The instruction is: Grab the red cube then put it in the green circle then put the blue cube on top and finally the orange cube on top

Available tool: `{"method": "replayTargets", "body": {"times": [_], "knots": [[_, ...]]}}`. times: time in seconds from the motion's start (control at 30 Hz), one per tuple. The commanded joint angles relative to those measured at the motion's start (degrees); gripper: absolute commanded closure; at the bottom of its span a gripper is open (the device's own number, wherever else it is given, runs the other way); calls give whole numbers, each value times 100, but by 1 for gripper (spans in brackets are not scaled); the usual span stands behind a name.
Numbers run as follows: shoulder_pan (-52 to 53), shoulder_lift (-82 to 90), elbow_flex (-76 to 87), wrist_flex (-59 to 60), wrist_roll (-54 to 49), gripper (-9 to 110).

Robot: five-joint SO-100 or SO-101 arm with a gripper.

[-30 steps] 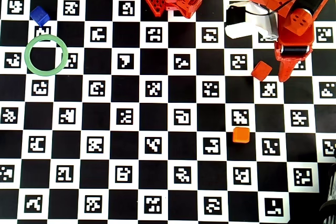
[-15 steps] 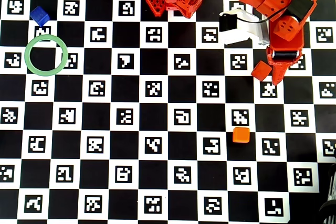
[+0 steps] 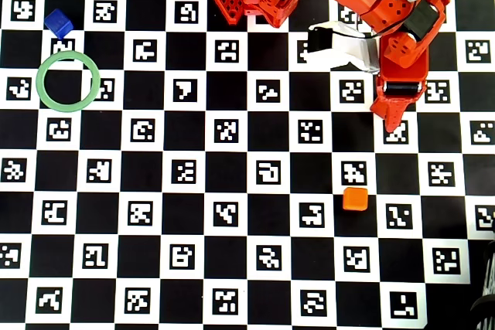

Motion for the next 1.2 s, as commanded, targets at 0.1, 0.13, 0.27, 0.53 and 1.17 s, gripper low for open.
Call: {"method": "replayTargets", "body": {"times": [0.1,0.13,0.27,0.53,1.17], "knots": [[-105,35,9,-264,-9,62],[-114,-26,9,-299,0,62],[-202,-202,35,-404,35,62],[-229,-501,53,-659,62,62],[62,-809,-18,-809,316,62]]}}
